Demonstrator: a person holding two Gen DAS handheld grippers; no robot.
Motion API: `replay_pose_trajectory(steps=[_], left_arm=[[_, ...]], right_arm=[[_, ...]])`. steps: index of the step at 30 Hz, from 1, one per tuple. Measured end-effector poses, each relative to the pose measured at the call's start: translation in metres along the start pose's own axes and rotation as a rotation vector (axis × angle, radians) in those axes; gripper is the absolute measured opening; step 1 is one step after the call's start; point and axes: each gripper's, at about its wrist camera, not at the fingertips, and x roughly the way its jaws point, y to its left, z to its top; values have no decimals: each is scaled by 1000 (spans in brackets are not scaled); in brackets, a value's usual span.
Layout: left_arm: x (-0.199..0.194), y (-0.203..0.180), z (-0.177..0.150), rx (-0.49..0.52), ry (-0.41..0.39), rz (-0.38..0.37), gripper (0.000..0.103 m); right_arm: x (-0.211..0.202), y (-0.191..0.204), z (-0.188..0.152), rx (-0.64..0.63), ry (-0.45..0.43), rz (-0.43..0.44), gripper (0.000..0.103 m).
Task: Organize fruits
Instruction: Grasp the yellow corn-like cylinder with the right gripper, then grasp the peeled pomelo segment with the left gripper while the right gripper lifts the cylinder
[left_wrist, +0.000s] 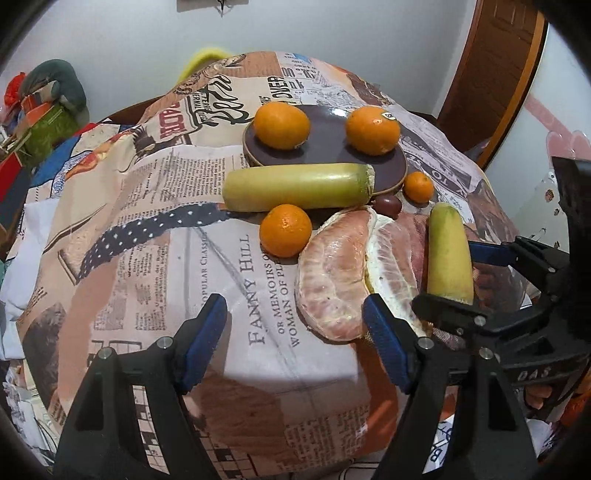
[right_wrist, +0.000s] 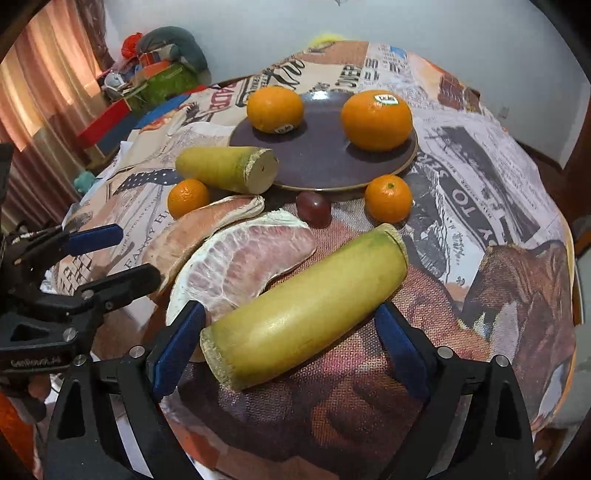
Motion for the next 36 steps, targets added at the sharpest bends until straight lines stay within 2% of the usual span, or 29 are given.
replay_pose_trajectory(steps=[5, 10, 13, 19, 20, 23, 29, 36], left_arm=[[7, -5, 5, -5, 8, -22, 76], [10, -5, 8, -7, -10, -17, 74], [12, -2, 9, -26, -8, -32, 72], [14, -3, 9, -28, -6, -35, 69], [15, -3, 9, -37, 0, -47, 65], [15, -1, 8, -59, 12, -127, 44], [10, -4, 4, -42, 13, -101, 43], [-9, -4, -17, 30, 27, -27, 43]], right_arm=[[-7, -3, -5, -42, -2, 18, 76], [-18, -12, -14, -46, -2, 35, 50], [-25, -21, -20, -40, -2, 10, 38], [-33, -34, -22, -8, -13, -2, 38], [-32, -33, -21, -6, -14, -5, 38], [-27, -29, -17, -6, -22, -15, 38], [-35, -34, -24, -8, -31, 1, 36], [-51, -43, -38, -12, -25, 19, 36]])
